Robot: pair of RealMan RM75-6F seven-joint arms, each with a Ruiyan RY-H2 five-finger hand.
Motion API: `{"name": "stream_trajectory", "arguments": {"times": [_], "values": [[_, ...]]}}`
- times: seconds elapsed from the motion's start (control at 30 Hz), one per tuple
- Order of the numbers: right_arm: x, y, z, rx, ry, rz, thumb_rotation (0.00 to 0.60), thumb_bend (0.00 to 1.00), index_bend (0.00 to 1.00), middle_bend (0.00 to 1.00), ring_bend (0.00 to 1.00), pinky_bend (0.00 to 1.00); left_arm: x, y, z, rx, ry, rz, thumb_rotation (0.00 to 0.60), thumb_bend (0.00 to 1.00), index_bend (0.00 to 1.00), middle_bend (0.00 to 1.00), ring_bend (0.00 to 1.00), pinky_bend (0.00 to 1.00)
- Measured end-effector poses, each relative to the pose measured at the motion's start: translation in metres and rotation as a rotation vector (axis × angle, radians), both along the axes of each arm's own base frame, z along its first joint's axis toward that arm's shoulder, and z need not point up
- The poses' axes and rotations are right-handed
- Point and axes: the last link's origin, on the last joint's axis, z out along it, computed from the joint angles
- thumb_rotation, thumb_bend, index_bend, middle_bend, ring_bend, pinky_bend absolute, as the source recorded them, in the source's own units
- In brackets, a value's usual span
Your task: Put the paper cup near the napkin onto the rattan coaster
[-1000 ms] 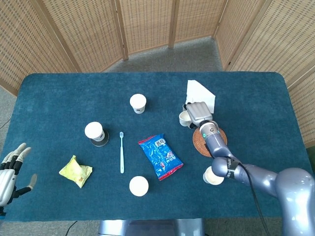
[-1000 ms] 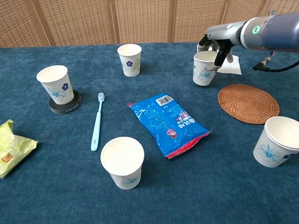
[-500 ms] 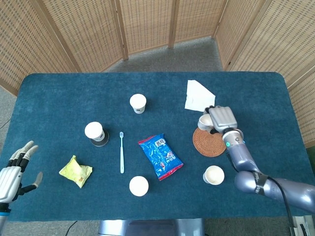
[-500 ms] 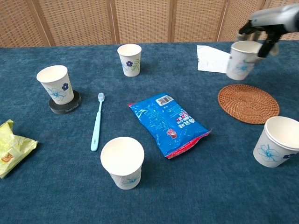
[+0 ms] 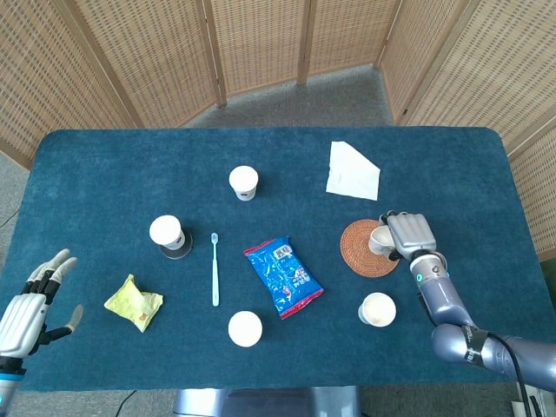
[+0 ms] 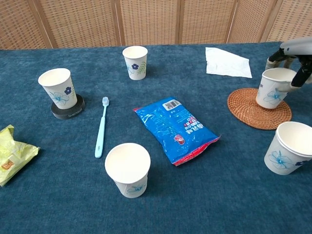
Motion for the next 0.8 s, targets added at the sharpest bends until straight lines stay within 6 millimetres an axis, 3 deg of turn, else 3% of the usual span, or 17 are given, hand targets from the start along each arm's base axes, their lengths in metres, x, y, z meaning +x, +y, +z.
{"name": "stream_trajectory", "arguments": {"times": [0.13, 0.57, 0.8], "values": [[0.0017, 0.0008, -0.0031, 0.005, 0.007, 0.007, 0.6, 0.39, 0.32, 0.29, 0.28, 0.5, -0.0005, -0.0013, 0.0016, 0.003, -0.007, 0.005, 0.588, 0.5, 0.02, 0.0, 0.0, 0.0], [0.0042, -0.0013, -0.0081, 0.002, 0.012, -0.003, 0.6, 0.39, 0.31, 0.28, 0.26, 0.47, -0.0047, -0.0046, 0.0023, 0.003, -0.017, 0.014, 0.587, 0.49, 0.02, 0.0, 0.0, 0.0], [0.0054, 0.0002, -0.0106, 0.015, 0.023, -0.011, 0.6, 0.39, 0.24, 0.23, 0.2, 0.41, -0.007, -0.0057, 0.0021, 0.002, -0.025, 0.018, 0.588, 0.49, 0.02, 0.0, 0.0, 0.0]]}}
